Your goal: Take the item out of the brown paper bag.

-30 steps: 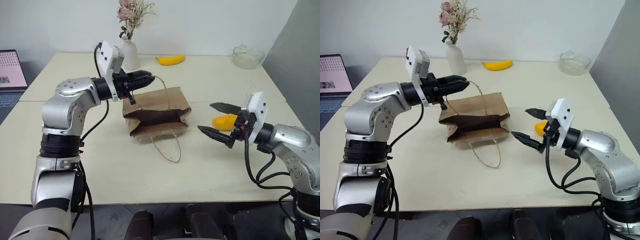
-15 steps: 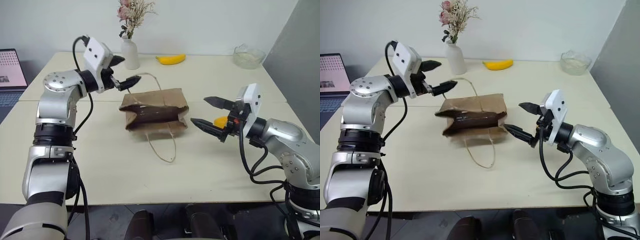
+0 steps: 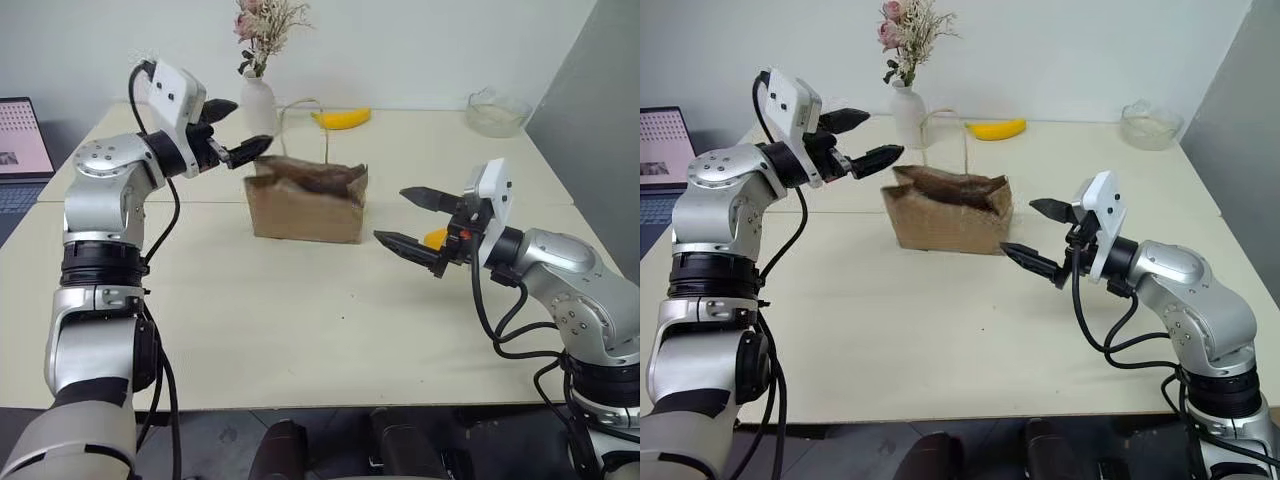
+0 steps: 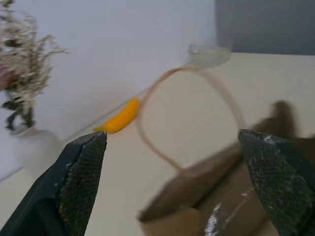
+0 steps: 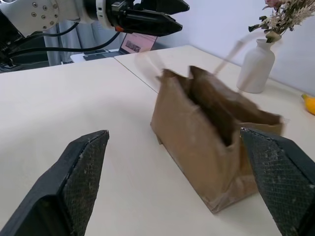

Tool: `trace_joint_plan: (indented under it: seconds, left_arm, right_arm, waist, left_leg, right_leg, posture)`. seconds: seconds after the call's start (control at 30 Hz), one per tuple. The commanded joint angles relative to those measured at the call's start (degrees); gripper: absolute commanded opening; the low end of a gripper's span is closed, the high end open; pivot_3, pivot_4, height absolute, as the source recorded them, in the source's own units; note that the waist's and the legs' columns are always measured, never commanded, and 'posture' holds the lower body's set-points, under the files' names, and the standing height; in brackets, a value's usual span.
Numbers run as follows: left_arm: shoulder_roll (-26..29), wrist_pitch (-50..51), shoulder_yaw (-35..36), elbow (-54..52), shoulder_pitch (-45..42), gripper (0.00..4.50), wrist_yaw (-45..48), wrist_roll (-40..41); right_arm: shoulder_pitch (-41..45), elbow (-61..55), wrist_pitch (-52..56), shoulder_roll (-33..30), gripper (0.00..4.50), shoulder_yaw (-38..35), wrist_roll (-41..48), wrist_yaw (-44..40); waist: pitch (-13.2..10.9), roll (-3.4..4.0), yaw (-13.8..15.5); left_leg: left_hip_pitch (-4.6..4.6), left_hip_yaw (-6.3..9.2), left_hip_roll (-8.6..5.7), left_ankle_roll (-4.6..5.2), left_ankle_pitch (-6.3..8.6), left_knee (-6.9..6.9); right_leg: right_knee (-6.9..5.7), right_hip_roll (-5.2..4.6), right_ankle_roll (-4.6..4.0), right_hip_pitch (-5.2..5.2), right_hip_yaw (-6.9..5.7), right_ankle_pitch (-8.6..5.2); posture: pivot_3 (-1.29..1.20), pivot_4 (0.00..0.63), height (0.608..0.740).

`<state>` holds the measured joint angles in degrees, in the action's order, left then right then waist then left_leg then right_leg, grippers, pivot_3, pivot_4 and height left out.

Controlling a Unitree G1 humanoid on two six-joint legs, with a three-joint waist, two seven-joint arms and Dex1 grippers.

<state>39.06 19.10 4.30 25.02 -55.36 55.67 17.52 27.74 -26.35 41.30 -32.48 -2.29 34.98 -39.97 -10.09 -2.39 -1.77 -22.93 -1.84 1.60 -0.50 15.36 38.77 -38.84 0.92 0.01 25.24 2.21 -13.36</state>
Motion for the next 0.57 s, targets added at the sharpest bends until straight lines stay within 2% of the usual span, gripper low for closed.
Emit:
trace_joint_plan:
  seconds: [0.03, 0.2, 0.37, 0.5, 0.57]
  left_arm:
    - [1.61, 2.45, 2.97, -4.66, 0.38, 4.46, 0.21, 2.51]
    - [2.41, 5.43, 8.95, -11.57, 6.81, 4.46, -7.86, 3.10]
    - [2.53, 6.74, 12.86, -29.53, 23.98, 4.46, -13.11, 2.84]
    - [-0.89, 9.64, 17.90, -42.96, 37.73, 4.46, -19.70, 4.62]
    - [-1.49, 8.92, 17.91, -47.16, 42.84, 4.46, -20.77, 3.46]
  right_arm:
    - [1.01, -0.48, -1.44, 0.29, 4.50, -0.47, 0.52, -0.18]
    - [-0.45, -1.25, -4.81, 2.64, 4.50, -0.91, -0.66, 1.78]
    - [-5.53, -1.38, -11.75, 5.65, 4.50, 0.60, -4.02, 2.40]
    - [-8.74, 1.24, -16.86, 6.57, 4.50, 3.66, -8.13, 1.46]
    - [-8.54, 3.28, -18.72, 7.49, 4.50, 4.37, -9.67, 1.81]
  waist:
    - [0.00, 0.00, -0.01]
    - [0.00, 0.00, -0.23]
    - [0.00, 0.00, -0.06]
    - [0.03, -0.04, 0.03]
    - [0.03, -0.04, 0.10]
  left_leg:
    - [0.01, 0.00, 0.00, 0.00, 0.00, 0.00]
    - [0.03, -0.03, 0.06, 0.00, 0.00, -0.01]
    - [0.03, -0.03, 0.10, -0.01, 0.00, -0.03]
    - [0.03, -0.05, 0.07, -0.01, 0.00, 0.00]
    - [0.06, -0.06, 0.06, -0.01, 0.00, 0.01]
  right_leg:
    - [-0.01, 0.00, 0.00, 0.00, 0.00, 0.00]
    - [-0.02, 0.00, 0.00, 0.02, 0.06, 0.00]
    - [-0.03, -0.04, 0.00, 0.03, 0.06, 0.00]
    - [0.01, -0.14, 0.00, -0.01, 0.06, 0.00]
    - [-0.02, -0.15, 0.00, -0.03, 0.06, 0.01]
  posture:
    - [0.00, 0.150, 0.740]
    - [0.00, 0.150, 0.740]
    - [0.00, 0.150, 0.740]
    - [0.00, 0.150, 0.740]
    - [0.00, 0.150, 0.740]
